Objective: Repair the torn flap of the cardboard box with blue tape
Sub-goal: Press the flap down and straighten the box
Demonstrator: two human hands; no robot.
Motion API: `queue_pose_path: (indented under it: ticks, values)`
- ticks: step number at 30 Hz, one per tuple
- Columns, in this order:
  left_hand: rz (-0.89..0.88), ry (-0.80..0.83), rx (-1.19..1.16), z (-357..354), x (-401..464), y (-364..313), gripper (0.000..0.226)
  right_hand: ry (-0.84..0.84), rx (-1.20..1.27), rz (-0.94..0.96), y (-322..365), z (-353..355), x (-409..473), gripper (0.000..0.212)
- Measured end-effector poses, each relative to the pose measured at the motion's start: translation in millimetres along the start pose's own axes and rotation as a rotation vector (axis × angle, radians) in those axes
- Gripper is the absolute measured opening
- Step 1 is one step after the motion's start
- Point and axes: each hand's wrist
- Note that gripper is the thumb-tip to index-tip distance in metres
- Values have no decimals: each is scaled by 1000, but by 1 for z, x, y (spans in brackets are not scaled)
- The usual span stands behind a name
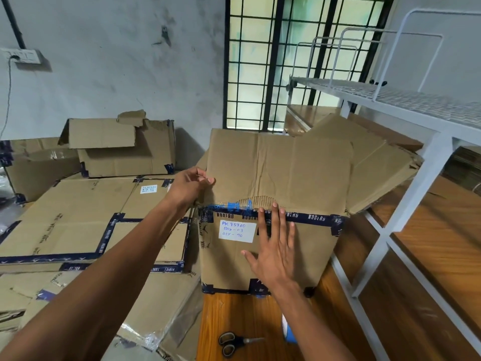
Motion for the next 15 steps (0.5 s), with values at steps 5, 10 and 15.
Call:
queue_pose_path:
  ticks: [5,10,15]
  values:
    - [29,-69,75,-7,-1,-3,26,33,-27,17,-2,2,-1,125]
    - [-33,-48,244,-4,-9,5,15,16,-8,15,-3,12,3,108]
    - [-75,-39,466,-10,-20,27,6,-12,100,11,-10,30,9,80]
Point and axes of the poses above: each hand's wrist, its own x-axis towards the middle knuckle, its own z-axis out of the back of the hand, y = z × x, and after that the axes turned 14 degrees about y, right-handed
